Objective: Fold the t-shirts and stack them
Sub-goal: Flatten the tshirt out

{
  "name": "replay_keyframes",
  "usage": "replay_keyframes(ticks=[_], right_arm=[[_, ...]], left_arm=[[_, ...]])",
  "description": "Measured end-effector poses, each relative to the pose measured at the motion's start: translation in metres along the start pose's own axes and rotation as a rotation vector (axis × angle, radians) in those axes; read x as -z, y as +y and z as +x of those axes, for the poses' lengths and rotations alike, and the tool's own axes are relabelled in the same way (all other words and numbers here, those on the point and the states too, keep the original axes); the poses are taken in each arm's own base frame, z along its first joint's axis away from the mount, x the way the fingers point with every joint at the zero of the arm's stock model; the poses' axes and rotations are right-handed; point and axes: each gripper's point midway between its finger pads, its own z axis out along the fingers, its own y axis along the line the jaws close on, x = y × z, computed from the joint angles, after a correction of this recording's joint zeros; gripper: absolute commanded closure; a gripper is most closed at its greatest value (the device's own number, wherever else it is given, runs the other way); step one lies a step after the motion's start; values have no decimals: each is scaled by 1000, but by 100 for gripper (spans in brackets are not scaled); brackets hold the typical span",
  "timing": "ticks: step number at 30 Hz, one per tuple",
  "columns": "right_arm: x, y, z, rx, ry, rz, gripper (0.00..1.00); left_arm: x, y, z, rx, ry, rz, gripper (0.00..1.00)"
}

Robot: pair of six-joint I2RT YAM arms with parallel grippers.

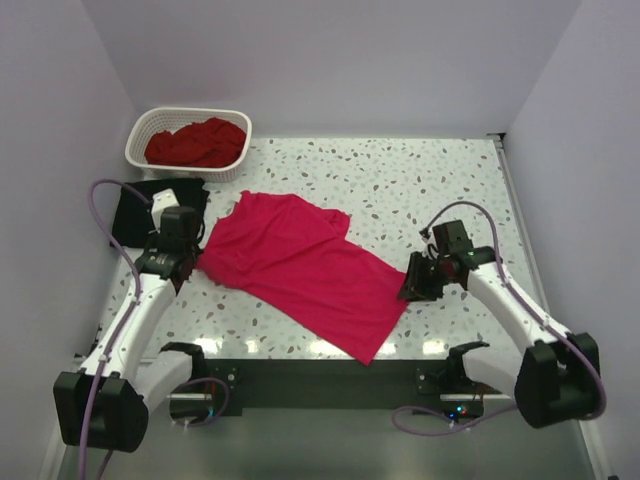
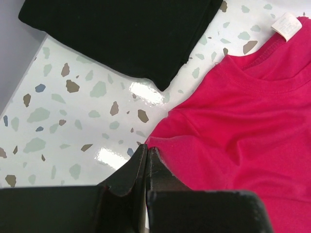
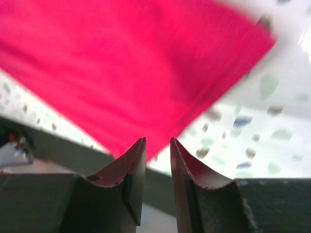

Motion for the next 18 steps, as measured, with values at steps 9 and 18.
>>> replay_keyframes(ticks=[9,18], right_arm=[[-70,-31,-56,-82,-30,113,75],[-85,-43,-168,-170,-180,82,69]], left_arm=[[-7,-11,5,-9,30,35,100],[-23,-32,0,-43,87,65,100]])
